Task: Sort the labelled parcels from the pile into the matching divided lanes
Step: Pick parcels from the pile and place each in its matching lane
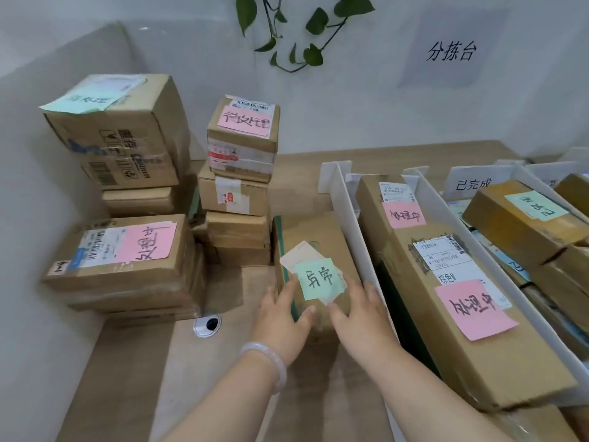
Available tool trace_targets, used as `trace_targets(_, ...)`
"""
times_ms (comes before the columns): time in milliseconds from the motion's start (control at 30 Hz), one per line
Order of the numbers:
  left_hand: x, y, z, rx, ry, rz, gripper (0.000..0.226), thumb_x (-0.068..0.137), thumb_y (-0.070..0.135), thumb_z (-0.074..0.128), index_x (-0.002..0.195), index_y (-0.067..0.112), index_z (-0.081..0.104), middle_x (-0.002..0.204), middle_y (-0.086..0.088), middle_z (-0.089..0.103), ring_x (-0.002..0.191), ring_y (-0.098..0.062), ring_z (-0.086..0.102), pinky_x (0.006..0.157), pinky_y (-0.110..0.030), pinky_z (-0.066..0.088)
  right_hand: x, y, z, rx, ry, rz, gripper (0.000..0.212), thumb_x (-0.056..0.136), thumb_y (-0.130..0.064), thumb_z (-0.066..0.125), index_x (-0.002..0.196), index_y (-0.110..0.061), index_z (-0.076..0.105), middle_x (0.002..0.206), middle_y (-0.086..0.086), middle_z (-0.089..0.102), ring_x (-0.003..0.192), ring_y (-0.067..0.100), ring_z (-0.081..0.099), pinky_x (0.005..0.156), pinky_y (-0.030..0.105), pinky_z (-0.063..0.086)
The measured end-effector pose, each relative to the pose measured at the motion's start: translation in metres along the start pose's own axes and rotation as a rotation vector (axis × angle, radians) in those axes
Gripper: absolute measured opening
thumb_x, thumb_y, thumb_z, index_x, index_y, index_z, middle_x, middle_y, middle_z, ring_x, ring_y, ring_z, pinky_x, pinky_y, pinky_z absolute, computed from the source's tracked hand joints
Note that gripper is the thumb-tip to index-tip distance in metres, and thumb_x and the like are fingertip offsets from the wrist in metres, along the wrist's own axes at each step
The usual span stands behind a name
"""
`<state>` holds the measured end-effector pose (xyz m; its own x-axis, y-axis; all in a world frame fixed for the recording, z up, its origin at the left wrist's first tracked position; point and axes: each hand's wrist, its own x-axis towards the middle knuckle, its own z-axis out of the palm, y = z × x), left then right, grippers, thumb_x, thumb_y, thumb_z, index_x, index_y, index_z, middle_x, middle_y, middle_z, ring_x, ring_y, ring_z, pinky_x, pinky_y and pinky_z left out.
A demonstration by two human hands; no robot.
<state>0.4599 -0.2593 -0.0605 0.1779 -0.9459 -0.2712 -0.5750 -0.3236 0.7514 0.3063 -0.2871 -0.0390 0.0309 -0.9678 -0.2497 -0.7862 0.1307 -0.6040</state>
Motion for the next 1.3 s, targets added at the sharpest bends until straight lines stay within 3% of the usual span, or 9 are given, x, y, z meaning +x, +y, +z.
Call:
trace_targets(67, 0.008, -0.005, 0.005, -0.054, -0.015, -0.052, 0.07, 0.092, 0.048, 0.057, 0.148, 0.055, 0.015, 0.163, 0.0, 0.006, 0.15, -0.021, 0.011, 0.12, -0.04, 0.022, 0.01, 0.004, 0.003, 0.033, -0.013, 0.055, 0.068, 0.089, -0.053, 0.05, 0.149, -0.039, 0.022, 0.156, 0.002, 0.022, 0.143, 0.023, 0.023, 0.111, 0.046, 0.034)
trace_targets(233, 0.001, -0.013, 0.01, -0.294, -0.025, -0.003, 0.076, 0.092, 0.029, 0.063, 0.148, 0.053, 0.018, 0.154, 0.009, 0.028, 0.14, -0.007, 0.027, 0.111, -0.023, 0.025, 0.004, 0.012, 0.006, 0.133, -0.034, 0.086, 0.069, 0.09, -0.049, 0.055, 0.15, -0.039, 0.022, 0.152, -0.004, 0.028, 0.138, 0.019, 0.031, 0.105, 0.04, 0.039)
trace_targets(433, -0.049, -0.004, 0.002, -0.264, 0.037, 0.033, 0.074, 0.071, 0.051, 0.062, 0.123, 0.081, 0.019, 0.153, 0.008, 0.029, 0.142, -0.011, 0.026, 0.117, -0.041, 0.03, -0.059, 0.008, 0.001, 0.252, -0.057, 0.092, 0.069, 0.09, -0.044, 0.057, 0.149, -0.042, 0.021, 0.155, -0.011, 0.016, 0.141, 0.012, 0.023, 0.107, 0.032, 0.03)
trace_targets(567, -0.105, 0.003, -0.014, -0.297, 0.074, 0.096, 0.079, 0.069, 0.049, 0.065, 0.128, 0.078, 0.022, 0.153, 0.011, 0.026, 0.142, -0.005, 0.025, 0.116, -0.04, 0.033, -0.117, 0.011, -0.014, 0.32, -0.026, 0.022, 0.066, 0.089, -0.04, 0.057, 0.146, -0.049, 0.024, 0.152, -0.019, 0.013, 0.141, 0.006, 0.021, 0.116, 0.035, 0.028)
trace_targets(633, -0.134, 0.009, -0.022, -0.327, 0.1, 0.15, 0.08, 0.072, 0.044, 0.07, 0.13, 0.075, 0.024, 0.153, 0.013, 0.026, 0.142, -0.002, 0.023, 0.115, -0.038, 0.033, -0.147, 0.009, -0.025, 0.344, 0.01, -0.032, 0.065, 0.087, -0.041, 0.058, 0.142, -0.054, 0.025, 0.15, -0.023, 0.014, 0.139, 0.004, 0.022, 0.115, 0.037, 0.03)
trace_targets(800, -0.199, 0.039, -0.036, -0.369, 0.206, 0.268, 0.082, 0.071, 0.042, 0.078, 0.128, 0.073, 0.028, 0.152, 0.014, 0.031, 0.141, -0.004, 0.027, 0.115, -0.043, 0.033, -0.217, 0.002, -0.064, 0.37, 0.184, -0.213, 0.059, 0.088, -0.033, 0.06, 0.128, -0.063, 0.029, 0.146, -0.025, 0.021, 0.136, -0.01, 0.019, 0.112, 0.023, 0.025)
trace_targets(967, -0.247, 0.087, -0.031, -0.419, 0.139, 0.439, 0.077, 0.081, 0.026, 0.078, 0.128, 0.068, 0.034, 0.151, 0.013, 0.03, 0.141, -0.004, 0.024, 0.111, -0.031, 0.031, -0.276, 0.015, -0.119, 0.396, 0.326, -0.231, 0.055, 0.092, -0.028, 0.059, 0.13, -0.061, 0.037, 0.127, -0.05, 0.014, 0.118, -0.032, 0.015, 0.103, 0.018, 0.03)
trace_targets(1133, -0.297, 0.133, -0.014, -0.474, 0.025, 0.511, 0.072, 0.083, 0.022, 0.076, 0.128, 0.062, 0.035, 0.147, 0.011, 0.031, 0.139, -0.008, 0.029, 0.11, -0.028, 0.031, -0.334, 0.044, -0.17, 0.411, 0.459, -0.215, 0.047, 0.093, -0.029, 0.057, 0.123, -0.063, 0.043, 0.129, -0.039, 0.029, 0.124, -0.015, 0.028, 0.109, 0.029, 0.036)
trace_targets(1300, -0.342, 0.167, 0.014, -0.469, 0.011, 0.58, 0.072, 0.083, 0.02, 0.076, 0.121, 0.066, 0.035, 0.145, 0.01, 0.032, 0.137, -0.011, 0.033, 0.104, -0.026, 0.034, -0.376, 0.079, -0.2, 0.476, 0.534, -0.25, 0.047, 0.094, -0.022, 0.056, 0.118, -0.061, 0.046, 0.125, -0.043, 0.03, 0.12, -0.022, 0.029, 0.108, 0.029, 0.039)
